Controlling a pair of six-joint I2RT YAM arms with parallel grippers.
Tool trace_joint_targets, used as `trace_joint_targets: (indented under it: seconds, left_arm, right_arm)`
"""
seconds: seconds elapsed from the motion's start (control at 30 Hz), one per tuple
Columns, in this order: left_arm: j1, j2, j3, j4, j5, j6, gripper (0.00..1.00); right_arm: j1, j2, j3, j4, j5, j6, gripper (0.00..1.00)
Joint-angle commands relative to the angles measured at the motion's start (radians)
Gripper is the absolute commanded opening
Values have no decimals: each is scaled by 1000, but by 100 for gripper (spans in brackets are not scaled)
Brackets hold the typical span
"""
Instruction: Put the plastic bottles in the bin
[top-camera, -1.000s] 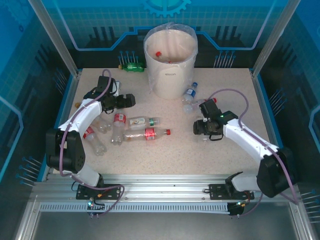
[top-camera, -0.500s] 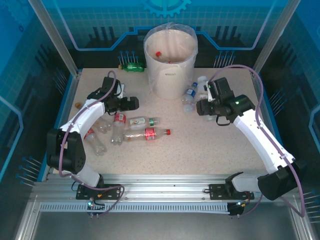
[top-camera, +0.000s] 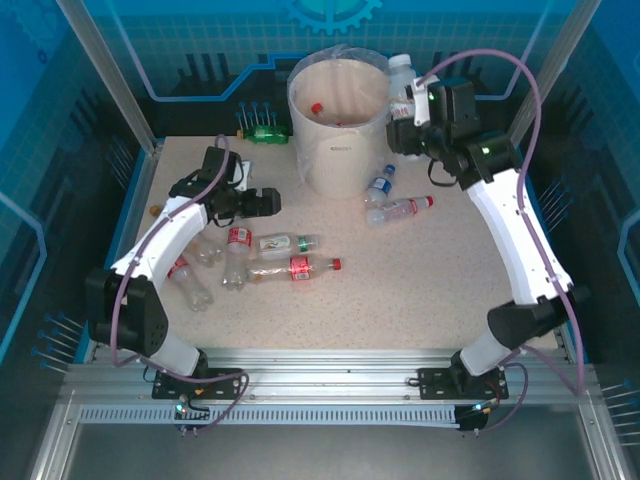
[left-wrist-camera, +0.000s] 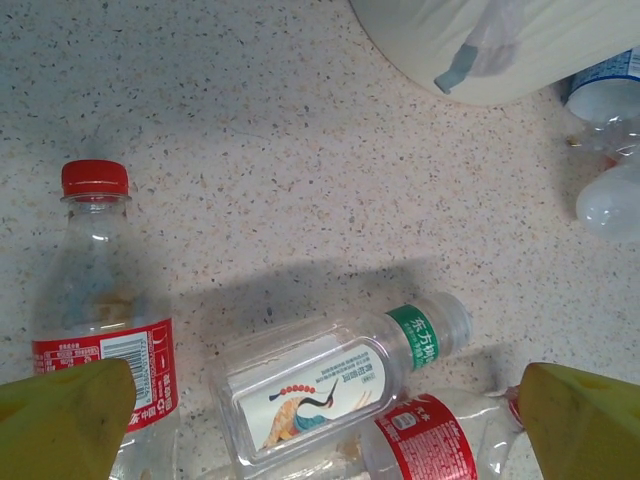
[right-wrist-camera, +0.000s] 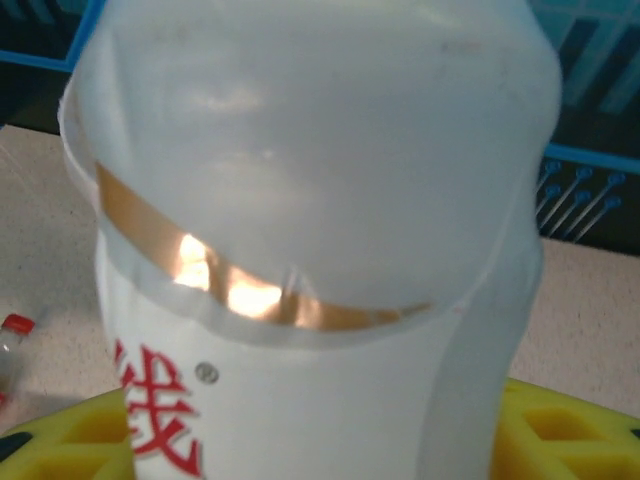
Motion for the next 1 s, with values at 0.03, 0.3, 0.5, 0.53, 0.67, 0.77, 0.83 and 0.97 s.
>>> trace_joint_targets:
  seconds: [0.03, 0.3, 0.5, 0.53, 0.67, 0.77, 0.83, 0.97]
  left_arm:
    - [-6, -93, -2, -93, 26, -15, 99]
    - [-6, -230, -159, -116, 13, -49, 99]
    - [-6, -291, -257, -88, -10, -39, 99]
    - [-6, -295, -269, -81, -12, -40, 99]
    - [-6, -297, -292, -67, -13, -26, 99]
    - [-5, -298, -305, -51, -13, -11, 99]
    - [-6, -298, -315, -39, -14, -7, 99]
    - [-5, -285, -319, -27, -14, 2, 99]
  right_arm:
    - [-17, 116, 140, 41, -44, -65, 58]
    - [-20, 271, 237, 258, -137, -80, 56]
    - [-19, 405, 406, 263, -169, -50, 55]
    - [-20, 424, 422, 270, -174, -40, 55]
    - [-20, 475, 434, 339, -203, -20, 56]
    - [-15, 488, 385, 432, -220, -23, 56]
    - [-6, 511, 383, 452, -201, -49, 56]
    - [-5, 584, 441, 432, -208, -64, 56]
